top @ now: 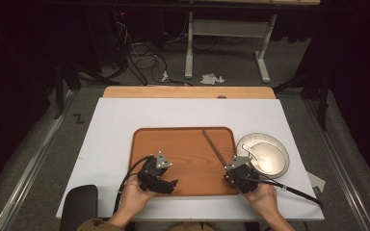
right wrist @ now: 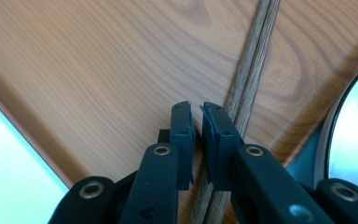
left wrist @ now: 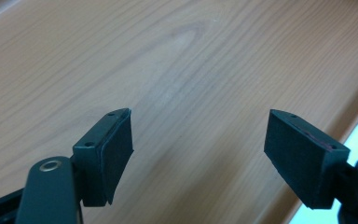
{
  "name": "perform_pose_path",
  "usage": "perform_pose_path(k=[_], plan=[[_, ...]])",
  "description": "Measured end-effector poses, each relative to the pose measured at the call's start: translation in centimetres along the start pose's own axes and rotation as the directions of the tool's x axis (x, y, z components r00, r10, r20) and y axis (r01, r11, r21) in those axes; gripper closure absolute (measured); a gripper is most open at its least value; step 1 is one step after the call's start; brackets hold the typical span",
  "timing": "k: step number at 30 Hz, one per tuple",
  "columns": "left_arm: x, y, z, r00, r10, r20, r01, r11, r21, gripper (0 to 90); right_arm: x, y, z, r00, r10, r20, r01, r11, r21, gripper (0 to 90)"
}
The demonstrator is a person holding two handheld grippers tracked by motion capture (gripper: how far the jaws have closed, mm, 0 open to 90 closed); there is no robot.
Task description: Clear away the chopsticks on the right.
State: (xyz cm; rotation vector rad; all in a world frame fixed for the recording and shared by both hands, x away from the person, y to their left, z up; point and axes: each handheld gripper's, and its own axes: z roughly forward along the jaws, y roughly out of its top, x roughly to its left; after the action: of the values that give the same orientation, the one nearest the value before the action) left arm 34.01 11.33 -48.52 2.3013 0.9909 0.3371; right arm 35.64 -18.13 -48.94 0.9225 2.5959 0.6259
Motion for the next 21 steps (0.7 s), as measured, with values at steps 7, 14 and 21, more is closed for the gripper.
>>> perform_pose_path(k=[7,14,21], plan=[[0.0,-0.1,0.0,1.0000,-0.002,0.001,0.002,1.0000,0.001,23.8,0.1,0.1,-0.4,0.9997,-0.004,-0.025,0.003,1.000,-0.020,79.7],[0.0,-0.2,-0.2,1.0000,-0.002,0.004,0.002,1.0000,-0.007,24.0,0.4,-0.3,-1.9,0.9990,-0.020,-0.041,0.017,0.996,-0.086,75.3],[0.0,-0.2,-0.7,0.9999,-0.010,0.007,0.010,0.9995,-0.029,24.0,-0.3,-0.5,-3.7,0.9991,-0.011,-0.042,0.005,0.988,-0.152,68.8]])
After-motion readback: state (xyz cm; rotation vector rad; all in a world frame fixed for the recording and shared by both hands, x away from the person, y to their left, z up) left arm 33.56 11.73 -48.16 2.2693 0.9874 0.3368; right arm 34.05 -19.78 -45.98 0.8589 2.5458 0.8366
